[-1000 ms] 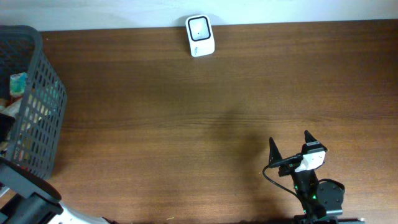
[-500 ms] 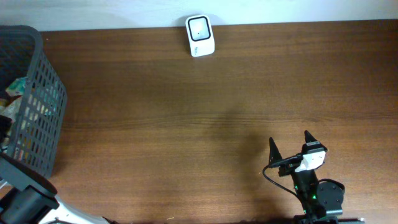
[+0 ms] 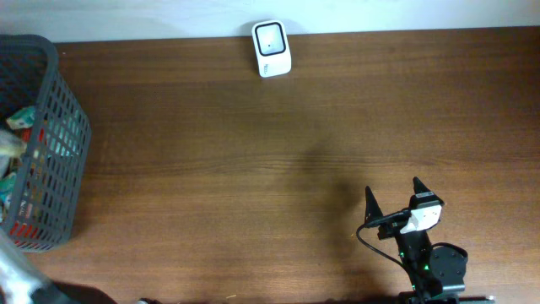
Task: Scan the item barcode
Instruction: 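Lift the white snack bag out with the left gripper, place on table, then grasp the small green packet in the basket, place it on table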
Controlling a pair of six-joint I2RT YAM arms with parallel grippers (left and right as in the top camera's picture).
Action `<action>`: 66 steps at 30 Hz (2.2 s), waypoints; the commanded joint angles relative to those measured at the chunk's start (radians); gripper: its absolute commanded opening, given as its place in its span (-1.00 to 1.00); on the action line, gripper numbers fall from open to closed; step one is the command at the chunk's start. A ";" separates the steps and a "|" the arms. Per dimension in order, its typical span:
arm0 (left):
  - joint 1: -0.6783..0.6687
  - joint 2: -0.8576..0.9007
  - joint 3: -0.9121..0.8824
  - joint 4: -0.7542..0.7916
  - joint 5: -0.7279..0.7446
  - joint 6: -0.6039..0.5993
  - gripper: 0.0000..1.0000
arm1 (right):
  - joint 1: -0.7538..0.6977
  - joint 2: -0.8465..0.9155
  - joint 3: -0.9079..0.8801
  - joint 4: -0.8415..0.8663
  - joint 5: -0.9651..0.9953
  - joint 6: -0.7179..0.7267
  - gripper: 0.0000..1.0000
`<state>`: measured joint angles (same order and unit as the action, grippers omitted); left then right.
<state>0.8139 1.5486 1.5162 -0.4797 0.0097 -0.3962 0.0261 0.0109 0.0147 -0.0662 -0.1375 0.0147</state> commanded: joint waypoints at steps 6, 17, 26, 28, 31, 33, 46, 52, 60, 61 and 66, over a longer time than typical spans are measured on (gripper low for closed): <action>-0.102 -0.317 0.010 0.096 0.177 0.032 -1.00 | -0.008 -0.007 -0.009 0.002 -0.010 -0.003 0.97; -0.611 -0.273 0.009 -0.073 0.473 0.037 -1.00 | -0.008 -0.007 -0.009 0.002 -0.009 -0.003 0.97; -1.041 0.243 0.008 -0.002 0.647 0.013 -1.00 | -0.008 -0.007 -0.009 0.002 -0.009 -0.003 0.97; -1.128 0.357 0.008 0.051 0.649 -0.071 -1.00 | -0.008 -0.007 -0.009 0.002 -0.009 -0.003 0.97; -1.228 0.451 0.008 0.134 0.661 -0.159 -1.00 | -0.008 -0.007 -0.009 0.002 -0.010 -0.003 0.98; -1.301 0.491 0.008 0.191 0.644 -0.177 -1.00 | -0.008 -0.007 -0.009 0.002 -0.009 -0.003 0.98; -1.161 0.352 0.011 0.014 0.461 -0.055 0.99 | -0.008 -0.007 -0.009 0.002 -0.009 -0.003 0.97; -0.970 0.011 0.065 -0.143 -0.030 0.161 0.99 | -0.008 -0.007 -0.009 0.002 -0.009 -0.003 0.98; -0.337 -0.132 0.072 -0.192 -0.105 0.185 0.99 | -0.008 -0.007 -0.009 0.002 -0.010 -0.003 0.98; -0.285 -0.122 0.072 -0.195 -0.105 0.185 0.98 | -0.008 -0.007 -0.009 0.002 -0.009 -0.003 0.97; -0.118 -0.035 0.072 -0.196 -0.112 0.257 0.95 | -0.008 -0.007 -0.009 0.002 -0.010 -0.003 0.97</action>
<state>0.6327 1.4540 1.5826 -0.6727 -0.0933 -0.2184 0.0261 0.0101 0.0147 -0.0658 -0.1410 0.0147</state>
